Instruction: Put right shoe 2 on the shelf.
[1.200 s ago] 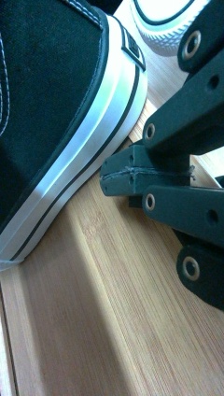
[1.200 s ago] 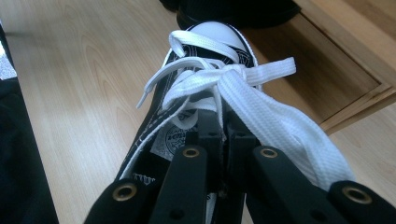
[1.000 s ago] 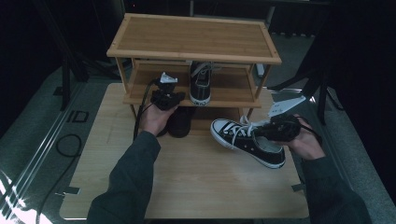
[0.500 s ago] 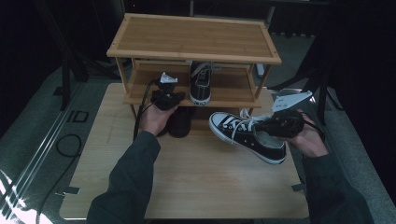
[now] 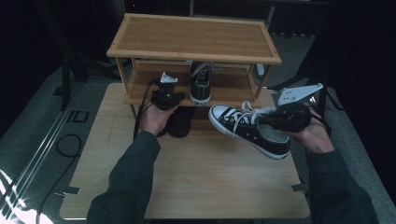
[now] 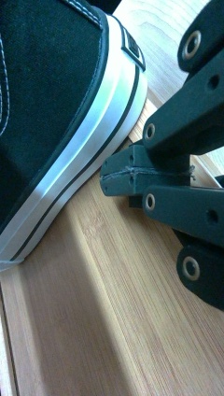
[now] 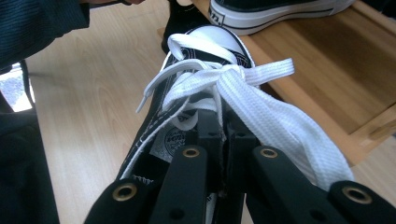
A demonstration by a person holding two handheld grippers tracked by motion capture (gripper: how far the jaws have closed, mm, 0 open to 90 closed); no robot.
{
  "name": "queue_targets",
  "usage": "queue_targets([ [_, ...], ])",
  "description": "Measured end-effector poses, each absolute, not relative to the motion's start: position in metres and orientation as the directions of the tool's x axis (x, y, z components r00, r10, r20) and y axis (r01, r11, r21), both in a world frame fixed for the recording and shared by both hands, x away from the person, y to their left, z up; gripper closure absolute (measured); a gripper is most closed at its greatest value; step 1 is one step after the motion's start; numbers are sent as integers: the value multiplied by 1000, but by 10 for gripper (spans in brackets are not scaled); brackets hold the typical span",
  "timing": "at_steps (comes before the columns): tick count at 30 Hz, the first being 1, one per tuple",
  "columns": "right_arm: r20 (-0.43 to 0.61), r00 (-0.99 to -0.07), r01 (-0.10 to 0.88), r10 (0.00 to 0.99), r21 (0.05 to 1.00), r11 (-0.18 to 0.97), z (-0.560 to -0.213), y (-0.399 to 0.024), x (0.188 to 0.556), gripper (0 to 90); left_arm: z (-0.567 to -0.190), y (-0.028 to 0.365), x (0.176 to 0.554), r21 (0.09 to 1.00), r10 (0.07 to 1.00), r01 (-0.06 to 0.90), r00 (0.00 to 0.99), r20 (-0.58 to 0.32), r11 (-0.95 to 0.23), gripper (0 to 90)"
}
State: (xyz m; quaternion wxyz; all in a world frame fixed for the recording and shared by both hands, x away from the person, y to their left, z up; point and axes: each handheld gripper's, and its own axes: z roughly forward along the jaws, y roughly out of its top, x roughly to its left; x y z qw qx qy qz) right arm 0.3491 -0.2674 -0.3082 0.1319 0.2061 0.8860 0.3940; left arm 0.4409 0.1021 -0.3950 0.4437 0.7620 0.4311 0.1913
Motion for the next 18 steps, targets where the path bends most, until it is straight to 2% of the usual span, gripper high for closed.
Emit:
queue_targets([
  [18,-91,-802,322,591,766,556,-299,-260,385,879,-395,102,441,841,826,488,556,-92,-234,900],
])
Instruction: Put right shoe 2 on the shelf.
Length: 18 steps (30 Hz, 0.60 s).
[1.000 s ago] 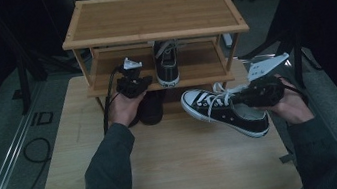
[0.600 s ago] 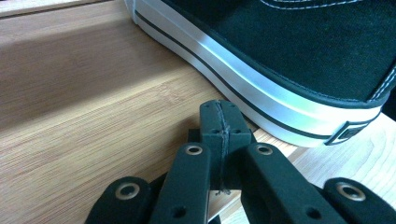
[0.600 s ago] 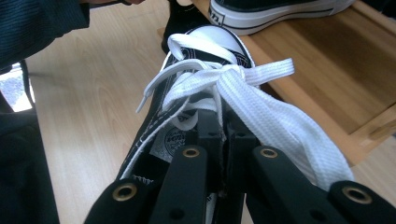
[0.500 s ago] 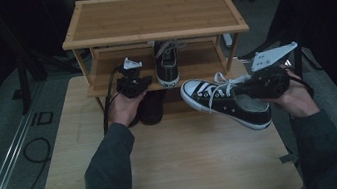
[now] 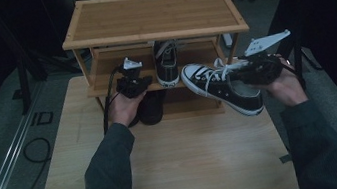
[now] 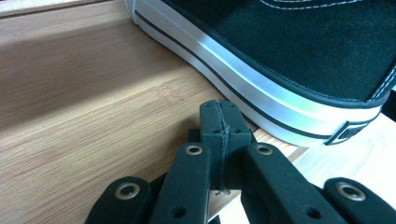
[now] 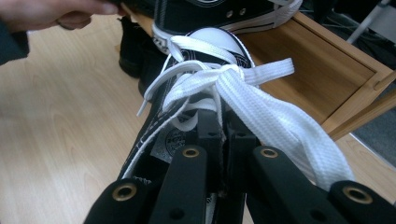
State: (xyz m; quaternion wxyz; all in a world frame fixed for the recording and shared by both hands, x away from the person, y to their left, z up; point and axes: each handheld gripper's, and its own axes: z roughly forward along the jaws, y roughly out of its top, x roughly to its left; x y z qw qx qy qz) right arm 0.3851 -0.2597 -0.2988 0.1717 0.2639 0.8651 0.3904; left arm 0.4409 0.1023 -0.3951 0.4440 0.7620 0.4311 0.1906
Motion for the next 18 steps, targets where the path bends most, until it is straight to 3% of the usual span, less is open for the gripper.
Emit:
queue_targets([
  [18,-97,-705,381,702,783,492,-303,-242,416,878,-395,103,441,840,826,490,556,-95,-233,899],
])
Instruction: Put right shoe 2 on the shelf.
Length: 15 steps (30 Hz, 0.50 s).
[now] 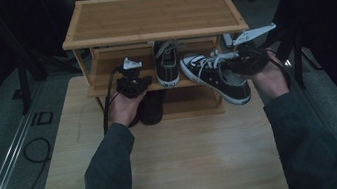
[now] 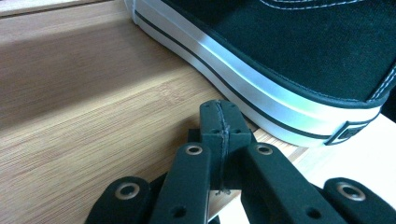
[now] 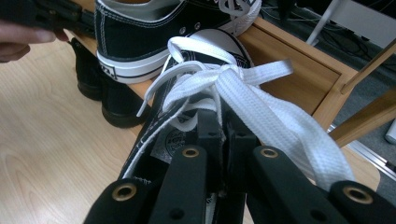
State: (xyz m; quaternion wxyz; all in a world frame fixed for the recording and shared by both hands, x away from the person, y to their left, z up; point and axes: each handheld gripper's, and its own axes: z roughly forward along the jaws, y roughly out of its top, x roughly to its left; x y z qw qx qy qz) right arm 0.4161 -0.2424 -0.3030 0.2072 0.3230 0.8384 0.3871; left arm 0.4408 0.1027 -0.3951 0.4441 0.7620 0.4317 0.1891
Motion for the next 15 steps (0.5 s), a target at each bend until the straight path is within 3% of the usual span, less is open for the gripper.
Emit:
queue_targets([
  [15,-64,-677,404,733,800,444,-306,-232,426,877,-396,102,441,845,828,488,552,-103,-220,900],
])
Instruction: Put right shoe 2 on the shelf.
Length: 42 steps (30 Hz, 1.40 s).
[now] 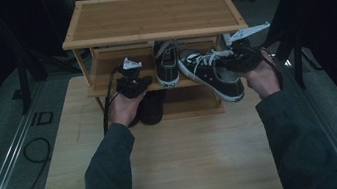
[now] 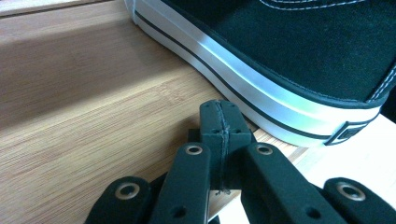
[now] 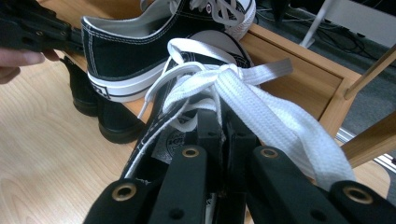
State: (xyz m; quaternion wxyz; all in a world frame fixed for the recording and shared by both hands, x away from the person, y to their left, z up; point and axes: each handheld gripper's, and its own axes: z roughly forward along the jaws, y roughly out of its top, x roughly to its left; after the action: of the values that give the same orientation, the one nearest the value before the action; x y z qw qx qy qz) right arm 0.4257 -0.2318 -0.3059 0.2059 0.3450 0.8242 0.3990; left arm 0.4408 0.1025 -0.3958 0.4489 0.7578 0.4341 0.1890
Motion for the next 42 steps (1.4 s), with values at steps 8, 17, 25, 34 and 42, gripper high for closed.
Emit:
queue_targets([
  [8,-58,-655,417,753,804,424,-307,-229,429,877,-396,102,441,844,827,488,553,-102,-222,900],
  [17,-59,-628,432,776,803,411,-312,-229,431,877,-396,102,441,844,827,488,553,-102,-222,900],
  [25,-40,-618,442,785,808,390,-319,-223,434,877,-396,103,441,845,827,487,553,-102,-222,899],
  [34,-13,-617,470,787,796,382,-326,-232,438,866,-396,103,441,845,828,485,552,-98,-224,900],
  [42,-79,-624,462,778,765,449,-313,-232,432,778,-396,102,441,844,829,489,549,-103,-219,900],
])
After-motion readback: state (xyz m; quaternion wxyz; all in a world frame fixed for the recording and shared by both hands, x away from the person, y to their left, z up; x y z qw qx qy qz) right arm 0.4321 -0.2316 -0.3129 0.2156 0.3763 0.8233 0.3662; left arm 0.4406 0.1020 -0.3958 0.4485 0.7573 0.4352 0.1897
